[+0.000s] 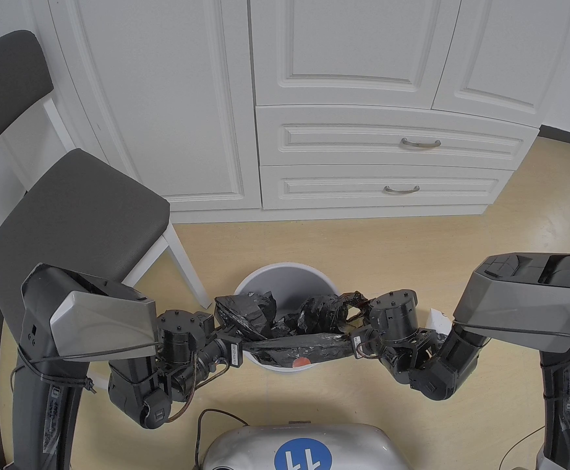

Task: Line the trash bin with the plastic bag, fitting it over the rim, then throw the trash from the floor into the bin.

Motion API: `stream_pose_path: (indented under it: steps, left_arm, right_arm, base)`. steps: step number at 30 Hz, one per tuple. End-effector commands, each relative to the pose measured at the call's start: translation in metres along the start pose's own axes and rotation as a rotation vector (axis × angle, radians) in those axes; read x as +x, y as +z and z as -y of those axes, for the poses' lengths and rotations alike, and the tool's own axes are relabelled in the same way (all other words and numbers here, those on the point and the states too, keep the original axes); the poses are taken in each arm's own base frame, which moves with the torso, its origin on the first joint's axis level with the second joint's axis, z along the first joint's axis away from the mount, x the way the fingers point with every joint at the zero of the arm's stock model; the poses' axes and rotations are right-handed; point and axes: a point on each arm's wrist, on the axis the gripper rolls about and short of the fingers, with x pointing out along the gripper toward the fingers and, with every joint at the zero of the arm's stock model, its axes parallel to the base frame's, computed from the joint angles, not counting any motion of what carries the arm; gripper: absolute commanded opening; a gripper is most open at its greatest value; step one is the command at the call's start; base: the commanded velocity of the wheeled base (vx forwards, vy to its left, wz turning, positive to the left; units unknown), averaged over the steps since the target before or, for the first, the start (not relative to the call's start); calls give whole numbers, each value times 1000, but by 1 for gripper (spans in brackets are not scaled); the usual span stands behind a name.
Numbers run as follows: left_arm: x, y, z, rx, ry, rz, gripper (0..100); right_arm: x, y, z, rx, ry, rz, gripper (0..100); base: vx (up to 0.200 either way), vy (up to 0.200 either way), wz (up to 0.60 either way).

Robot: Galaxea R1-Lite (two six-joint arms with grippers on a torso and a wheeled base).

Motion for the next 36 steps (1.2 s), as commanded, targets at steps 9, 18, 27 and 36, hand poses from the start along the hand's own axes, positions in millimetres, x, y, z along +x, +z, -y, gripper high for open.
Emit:
stream_pose_path:
  steps: [9, 18, 27, 36]
  left_arm:
    - [-42, 10, -4, 156, 8, -71, 0]
    - [-41, -19, -3, 239, 1, -183, 0]
    - [-27, -34, -2, 251, 56, -204, 0]
    - [-6, -29, -1, 213, 97, -120, 0]
  right_arm:
    - [-44, -14, 8, -162, 35, -99, 0]
    - [-37, -55, -13, -241, 73, -194, 0]
    - [-26, -72, -25, -253, 78, -224, 0]
    - [-28, -69, -21, -244, 75, -213, 100]
  base:
    - [0, 0, 0]
    - [0, 0, 0]
    - [0, 0, 0]
    - [0, 0, 0]
